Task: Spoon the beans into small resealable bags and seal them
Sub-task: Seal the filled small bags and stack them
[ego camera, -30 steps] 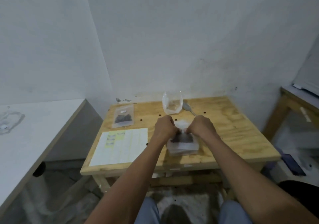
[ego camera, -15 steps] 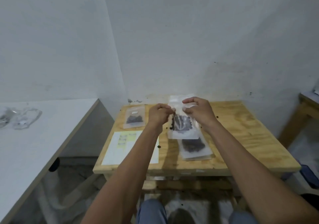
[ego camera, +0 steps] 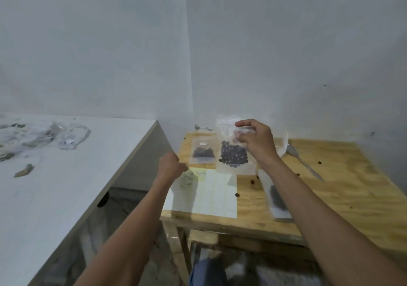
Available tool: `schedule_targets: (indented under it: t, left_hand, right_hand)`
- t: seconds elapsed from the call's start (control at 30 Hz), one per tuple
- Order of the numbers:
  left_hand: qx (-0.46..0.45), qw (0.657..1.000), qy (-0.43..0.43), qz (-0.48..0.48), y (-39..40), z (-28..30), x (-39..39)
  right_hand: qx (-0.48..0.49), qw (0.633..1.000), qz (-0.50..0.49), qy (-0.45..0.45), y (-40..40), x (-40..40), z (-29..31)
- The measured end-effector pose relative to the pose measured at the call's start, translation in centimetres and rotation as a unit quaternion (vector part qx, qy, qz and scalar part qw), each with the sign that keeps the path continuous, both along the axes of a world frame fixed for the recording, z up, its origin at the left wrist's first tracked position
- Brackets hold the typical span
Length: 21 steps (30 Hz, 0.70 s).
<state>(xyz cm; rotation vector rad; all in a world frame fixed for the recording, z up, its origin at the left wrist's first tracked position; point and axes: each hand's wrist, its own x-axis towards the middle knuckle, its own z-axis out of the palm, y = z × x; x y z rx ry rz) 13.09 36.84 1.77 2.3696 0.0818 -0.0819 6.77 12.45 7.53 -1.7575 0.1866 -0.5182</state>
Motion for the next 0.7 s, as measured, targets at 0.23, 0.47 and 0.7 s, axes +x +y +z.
schedule_targets:
  t: [0.23, 0.47, 0.7]
  left_hand:
    - [-0.014, 1.0, 0.018, 0.021, -1.1, -1.7, 0.9]
    - [-0.006, 0.998, 0.024, 0.052, -1.3, -2.6, 1.4]
    - [-0.283, 0.958, -0.016, -0.028, -2.8, 1.8, -0.5]
  right_hand:
    - [0.007, 1.0, 0.014, 0.005, 0.2, 1.1, -1.3]
    - [0.002, 1.0, 0.02, 0.012, 0.4, 1.1, -2.3]
    - [0.009, 1.0, 0.016, 0.014, -0.1, 0.4, -2.8]
